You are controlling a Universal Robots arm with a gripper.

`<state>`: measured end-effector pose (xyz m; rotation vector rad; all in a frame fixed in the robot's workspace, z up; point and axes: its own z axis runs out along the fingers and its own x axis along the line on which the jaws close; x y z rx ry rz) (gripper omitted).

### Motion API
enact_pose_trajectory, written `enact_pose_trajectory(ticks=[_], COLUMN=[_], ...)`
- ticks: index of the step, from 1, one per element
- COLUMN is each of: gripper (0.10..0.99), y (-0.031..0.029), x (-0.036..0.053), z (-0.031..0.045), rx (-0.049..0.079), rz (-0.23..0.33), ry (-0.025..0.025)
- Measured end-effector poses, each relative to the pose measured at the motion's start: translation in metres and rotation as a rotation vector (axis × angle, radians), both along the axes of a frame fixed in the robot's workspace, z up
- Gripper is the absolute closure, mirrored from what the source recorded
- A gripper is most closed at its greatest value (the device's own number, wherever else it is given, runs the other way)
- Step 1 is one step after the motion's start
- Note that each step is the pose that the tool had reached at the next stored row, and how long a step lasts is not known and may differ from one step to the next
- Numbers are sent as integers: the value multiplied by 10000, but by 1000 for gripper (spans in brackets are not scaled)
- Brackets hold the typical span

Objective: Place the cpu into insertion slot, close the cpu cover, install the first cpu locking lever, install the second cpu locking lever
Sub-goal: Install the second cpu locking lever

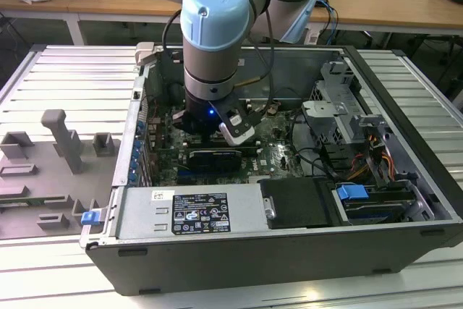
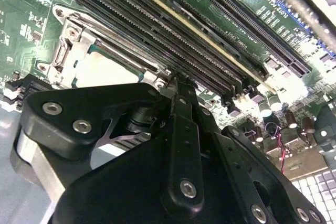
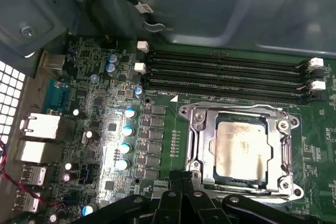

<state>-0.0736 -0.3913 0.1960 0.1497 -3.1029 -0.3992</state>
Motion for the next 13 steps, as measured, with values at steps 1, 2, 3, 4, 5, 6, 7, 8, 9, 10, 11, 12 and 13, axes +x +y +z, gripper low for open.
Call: enact_pose_trajectory(ticks=[1, 2, 3, 4, 5, 6, 7, 8, 9, 10, 11, 12, 13], gripper=[980, 980, 980, 980, 980, 980, 980, 980, 980, 980, 980, 980, 980], y=[0, 0, 1, 1, 1, 2, 2, 2, 2, 2, 2, 2, 2], x=[-1, -4, -6, -7, -9, -8, -8, -9, -9, -9, -10, -11, -11], z=[0, 2, 27, 63, 93, 111, 119, 127, 139, 160, 171, 171, 171], rx=[1, 6, 9, 9, 8, 8, 8, 7, 7, 6, 8, 10, 9], rz=[1, 0, 0, 0, -1, 0, 0, -1, 0, 0, 0, 0, 0], ry=[0, -2, -4, -4, -4, -4, -3, -3, -4, -5, -10, -11, -11])
